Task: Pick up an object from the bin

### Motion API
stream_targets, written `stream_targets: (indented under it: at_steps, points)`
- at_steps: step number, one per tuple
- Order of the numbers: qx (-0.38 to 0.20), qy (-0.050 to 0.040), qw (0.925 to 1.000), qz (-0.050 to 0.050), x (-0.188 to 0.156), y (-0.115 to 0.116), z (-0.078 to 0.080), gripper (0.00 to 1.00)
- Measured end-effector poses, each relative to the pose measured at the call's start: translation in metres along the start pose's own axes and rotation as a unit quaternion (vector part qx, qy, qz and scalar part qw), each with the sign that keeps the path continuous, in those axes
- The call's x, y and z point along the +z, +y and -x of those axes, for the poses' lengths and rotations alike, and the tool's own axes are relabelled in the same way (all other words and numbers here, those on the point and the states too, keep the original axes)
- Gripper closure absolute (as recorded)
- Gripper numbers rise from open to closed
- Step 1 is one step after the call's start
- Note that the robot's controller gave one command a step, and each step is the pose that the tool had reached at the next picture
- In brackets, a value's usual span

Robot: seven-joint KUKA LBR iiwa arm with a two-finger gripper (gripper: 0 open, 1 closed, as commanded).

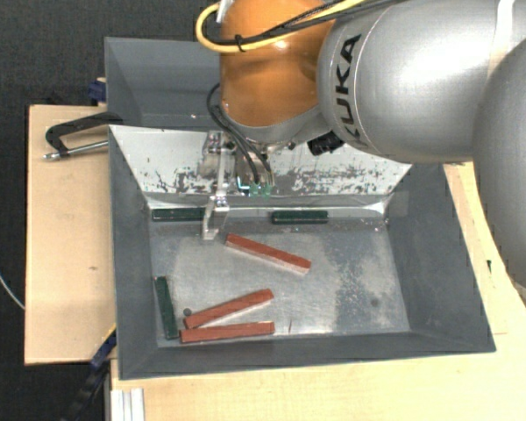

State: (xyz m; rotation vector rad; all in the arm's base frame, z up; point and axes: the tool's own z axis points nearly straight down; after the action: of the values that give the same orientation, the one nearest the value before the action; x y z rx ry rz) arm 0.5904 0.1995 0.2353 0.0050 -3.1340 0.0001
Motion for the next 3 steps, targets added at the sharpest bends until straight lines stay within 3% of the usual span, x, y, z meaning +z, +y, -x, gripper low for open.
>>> stream_targets:
  at_steps: [1,2,3]
  points:
    - [0.002,-0.0041,1.0,0.001,-0.005,-0.001,0.002,1.0]
    - [0.002,-0.0041,1.0,0.001,-0.005,-0.001,0.002,1.0]
    - [0.013,-0.0074,0.9999,0.002,0.042,0.003,0.002,1.0]
